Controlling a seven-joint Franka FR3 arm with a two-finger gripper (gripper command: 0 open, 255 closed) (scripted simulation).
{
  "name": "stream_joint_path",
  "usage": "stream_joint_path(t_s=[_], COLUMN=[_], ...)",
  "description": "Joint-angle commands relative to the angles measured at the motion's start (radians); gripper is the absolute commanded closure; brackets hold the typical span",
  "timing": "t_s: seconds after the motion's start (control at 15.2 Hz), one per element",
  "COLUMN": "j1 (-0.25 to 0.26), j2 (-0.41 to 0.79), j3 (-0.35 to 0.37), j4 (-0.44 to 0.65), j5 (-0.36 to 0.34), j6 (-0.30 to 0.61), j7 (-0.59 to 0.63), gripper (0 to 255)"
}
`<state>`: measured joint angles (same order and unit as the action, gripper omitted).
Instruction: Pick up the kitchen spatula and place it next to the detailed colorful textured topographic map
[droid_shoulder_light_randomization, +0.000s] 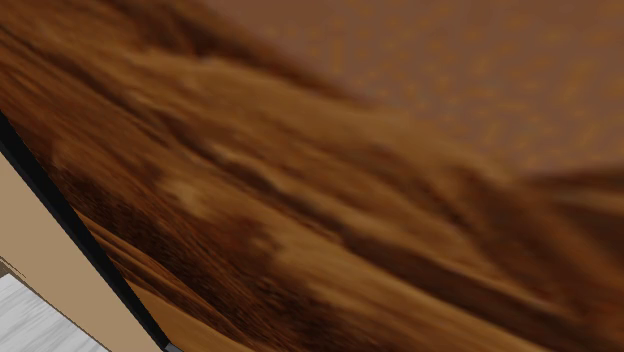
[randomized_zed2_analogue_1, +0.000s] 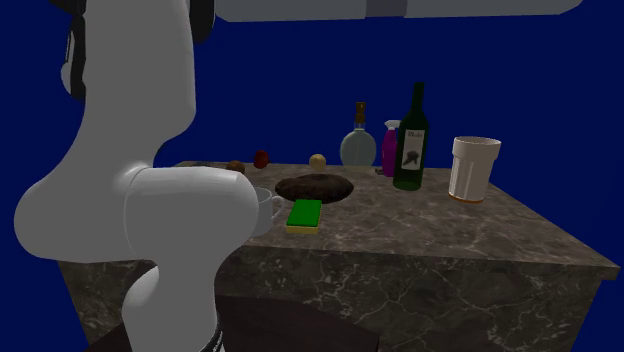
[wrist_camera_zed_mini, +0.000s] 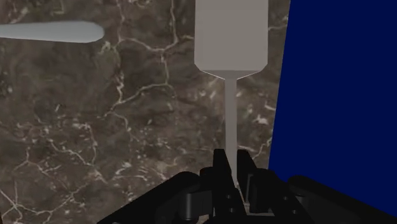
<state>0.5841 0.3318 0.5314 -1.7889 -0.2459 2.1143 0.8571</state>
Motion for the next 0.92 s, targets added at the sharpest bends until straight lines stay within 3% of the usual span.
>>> stream_joint_path(t_s=[0.0, 0.33, 0.86], j1=[0.002, 0.01, 0.01], j2=[0.011, 0.049, 0.049], j3=[-0.004, -0.017, -0.017], j4=[-0.014, -0.047, -0.047], j5=[-0.009, -0.037, -0.037], j6=[0.023, 0.088, 0.088], j7=[0.006, 0.026, 0.026], gripper=[255, 255, 255])
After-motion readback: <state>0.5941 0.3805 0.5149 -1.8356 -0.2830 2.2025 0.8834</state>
